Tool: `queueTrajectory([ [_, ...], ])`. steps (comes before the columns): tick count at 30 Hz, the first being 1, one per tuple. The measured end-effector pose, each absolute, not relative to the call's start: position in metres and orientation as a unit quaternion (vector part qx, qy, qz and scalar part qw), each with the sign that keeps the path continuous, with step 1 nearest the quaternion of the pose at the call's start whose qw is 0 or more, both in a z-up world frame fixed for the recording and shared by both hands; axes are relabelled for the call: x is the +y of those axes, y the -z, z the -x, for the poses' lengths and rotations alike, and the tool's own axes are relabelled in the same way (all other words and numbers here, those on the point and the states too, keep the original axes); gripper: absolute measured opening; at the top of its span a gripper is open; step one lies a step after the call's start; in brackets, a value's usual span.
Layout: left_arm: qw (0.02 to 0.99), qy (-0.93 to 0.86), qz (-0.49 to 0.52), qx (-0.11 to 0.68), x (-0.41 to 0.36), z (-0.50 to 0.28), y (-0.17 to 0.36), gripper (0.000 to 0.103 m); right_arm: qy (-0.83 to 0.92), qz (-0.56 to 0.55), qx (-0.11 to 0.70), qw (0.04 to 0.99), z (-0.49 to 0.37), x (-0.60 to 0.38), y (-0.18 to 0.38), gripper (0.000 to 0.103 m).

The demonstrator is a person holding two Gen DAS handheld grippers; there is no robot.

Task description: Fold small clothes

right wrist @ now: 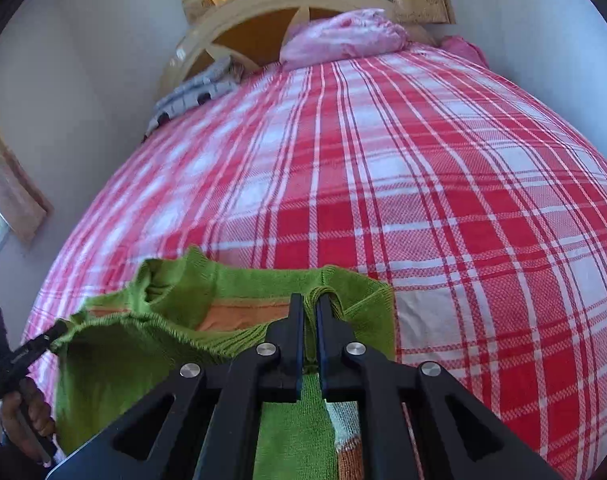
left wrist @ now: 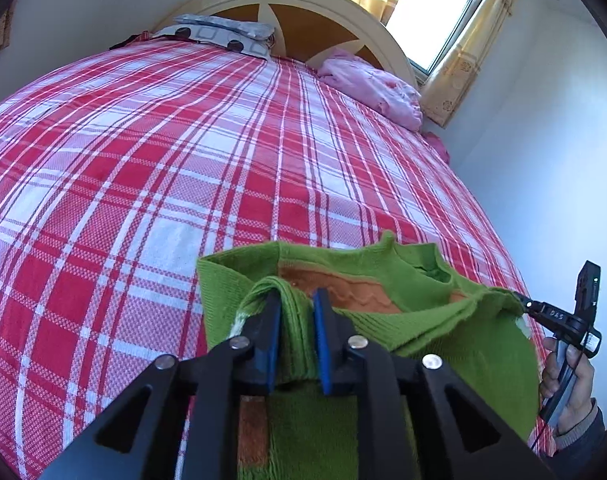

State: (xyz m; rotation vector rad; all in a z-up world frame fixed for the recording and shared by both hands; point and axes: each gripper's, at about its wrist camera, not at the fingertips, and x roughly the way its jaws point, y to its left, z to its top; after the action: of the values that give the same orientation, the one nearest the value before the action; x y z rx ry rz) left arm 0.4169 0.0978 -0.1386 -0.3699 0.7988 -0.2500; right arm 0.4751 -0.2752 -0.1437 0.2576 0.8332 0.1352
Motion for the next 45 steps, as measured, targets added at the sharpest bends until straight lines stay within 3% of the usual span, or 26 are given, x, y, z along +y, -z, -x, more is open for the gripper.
queueTrajectory([
  [2, 0.899, 0.116, 0.182, 0.380, 0.100, -0.414, 0.136, 0.033, -0.060, -0.115, 0.407, 0.904, -0.481, -0.272, 0.148, 0.023],
  [4, 0.910, 0.095, 0.173, 0.364, 0.106, -0.407, 0.131, 0.064, -0.048, -0.103, 0.404, 0.908, -0.482, -0.270, 0.150, 0.087],
  [5, 0.914, 0.088, 0.174, 0.355, 0.110, -0.403, 0.128, 0.066, -0.045, -0.101, 0.398, 0.911, -0.482, -0.271, 0.150, 0.090],
  [15, 0.915, 0.085, 0.136, 0.370, 0.111, -0.364, 0.136, 0.066, -0.057, -0.117, 0.358, 0.925, -0.433, -0.285, 0.131, 0.089],
  [16, 0.917, 0.082, 0.120, 0.373, 0.107, -0.363, 0.138, 0.066, -0.061, -0.108, 0.360, 0.925, -0.426, -0.283, 0.130, 0.088],
  [19, 0.918, 0.064, 0.106, 0.377, 0.106, -0.356, 0.141, 0.066, -0.100, -0.093, 0.406, 0.903, -0.413, -0.265, 0.131, 0.067],
  [24, 0.913, 0.037, 0.086, 0.398, 0.107, -0.347, 0.158, 0.068, -0.191, -0.030, 0.451, 0.871, -0.378, -0.193, 0.145, 0.067],
  [29, 0.900, 0.024, 0.131, 0.414, 0.122, -0.342, 0.173, 0.078, -0.169, 0.053, 0.473, 0.863, -0.389, -0.138, 0.178, 0.067],
  [39, 0.903, 0.026, 0.145, 0.404, 0.123, -0.336, 0.167, 0.083, -0.090, -0.018, 0.479, 0.873, -0.489, -0.147, 0.177, 0.067],
  [42, 0.917, 0.037, 0.127, 0.377, 0.116, -0.336, 0.146, 0.083, -0.120, -0.079, 0.446, 0.883, -0.472, -0.150, 0.160, 0.067],
  [45, 0.924, 0.044, 0.086, 0.371, 0.102, -0.357, 0.136, 0.086, -0.135, -0.053, 0.423, 0.894, -0.445, -0.135, 0.150, 0.067],
])
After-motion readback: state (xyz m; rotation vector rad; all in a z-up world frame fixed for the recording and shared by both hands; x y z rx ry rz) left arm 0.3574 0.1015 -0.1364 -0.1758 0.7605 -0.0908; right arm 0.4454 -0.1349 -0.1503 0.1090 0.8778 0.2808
